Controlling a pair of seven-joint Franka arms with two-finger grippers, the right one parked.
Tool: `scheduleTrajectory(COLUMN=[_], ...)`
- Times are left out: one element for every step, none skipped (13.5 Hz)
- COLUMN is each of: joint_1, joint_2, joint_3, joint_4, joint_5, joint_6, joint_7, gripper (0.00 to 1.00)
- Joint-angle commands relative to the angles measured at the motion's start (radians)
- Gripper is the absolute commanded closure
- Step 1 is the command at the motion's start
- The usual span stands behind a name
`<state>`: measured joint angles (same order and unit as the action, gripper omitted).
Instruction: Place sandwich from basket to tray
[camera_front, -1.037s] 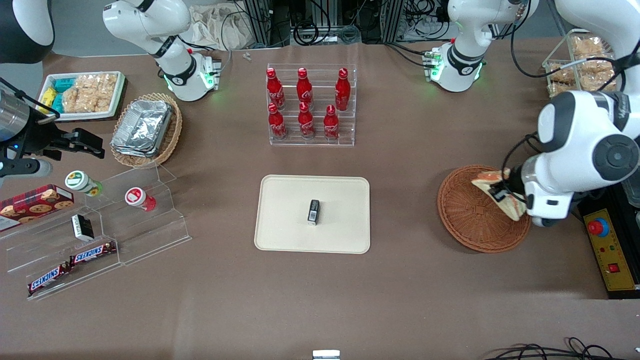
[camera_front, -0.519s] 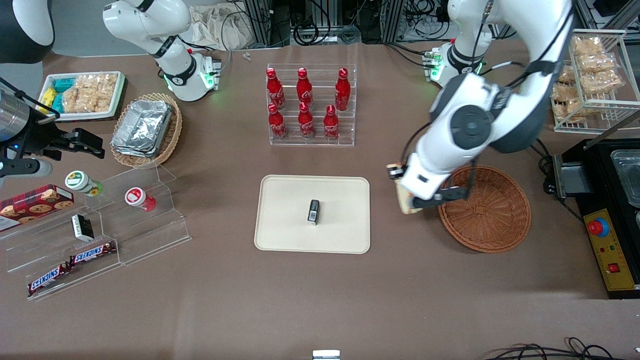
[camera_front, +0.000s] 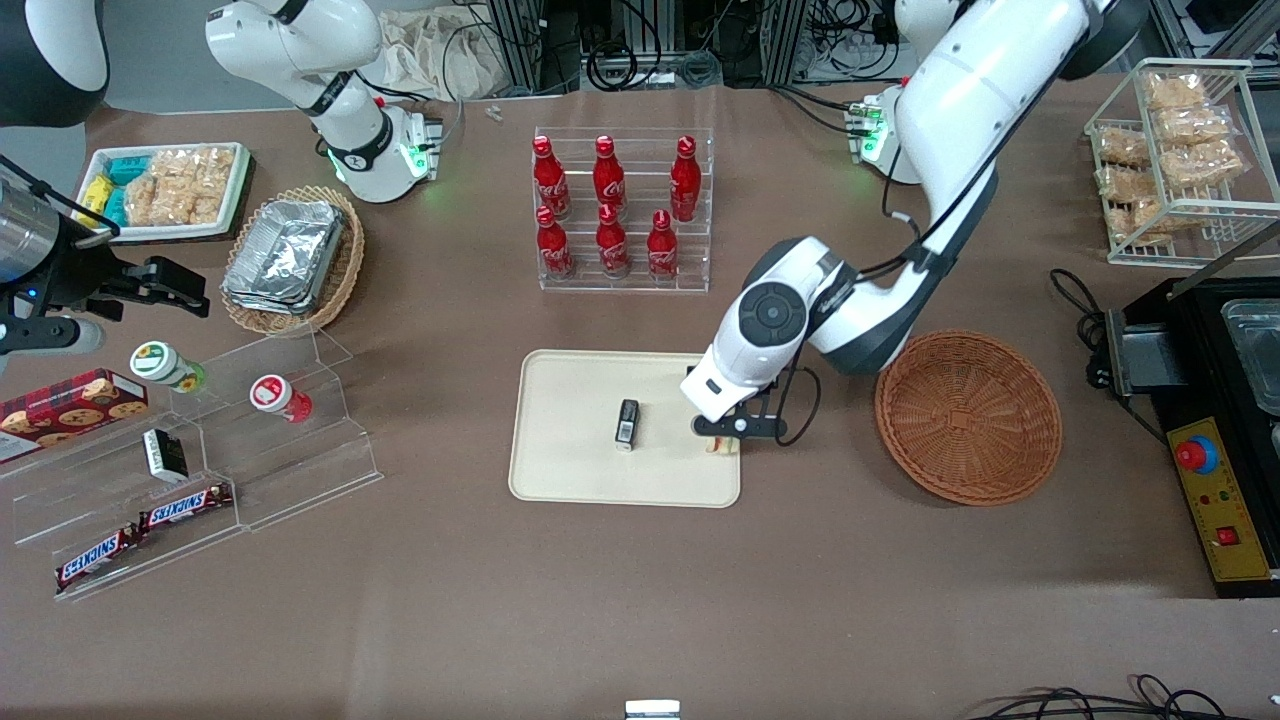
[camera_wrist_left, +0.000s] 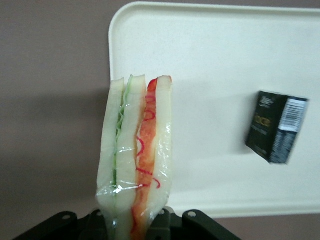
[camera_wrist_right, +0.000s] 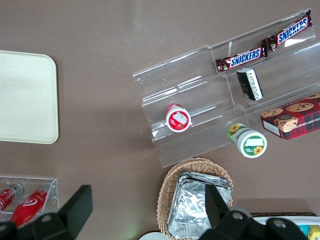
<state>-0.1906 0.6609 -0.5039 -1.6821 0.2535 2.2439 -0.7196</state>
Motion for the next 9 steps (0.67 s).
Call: scheduleTrajectory(joint_1=[-0.009,-0.018,-0.018,-0.018,-0.015,-0.009,-0.004,0.006,0.028], joint_2=[0.051,0.06,0.065,0.065,0.06,0.043,-0.002,-0.05,-0.094], joint_3=[-0.002,0.001,0.002,0.004,0.004,0.002,0.002,0.002,0.001], joint_4=[0.032,0.032,0.032,0.03,0.03,0.03,0.028,0.03,0.038], joint_5=[0.061,0.078,0.091,0.098,0.098,0.096,0.095,0.092,0.083], joint_6=[0.029,0.034,0.045,0.049,0.048,0.039,0.028,-0.002,-0.041], joint_7=[0.002,0.0,-0.003,-0.015,-0.03,-0.052,-0.078,-0.09,-0.084], gripper=[0.79,0.7,0.48,0.0,0.0,0.0,0.0,0.0,0.0])
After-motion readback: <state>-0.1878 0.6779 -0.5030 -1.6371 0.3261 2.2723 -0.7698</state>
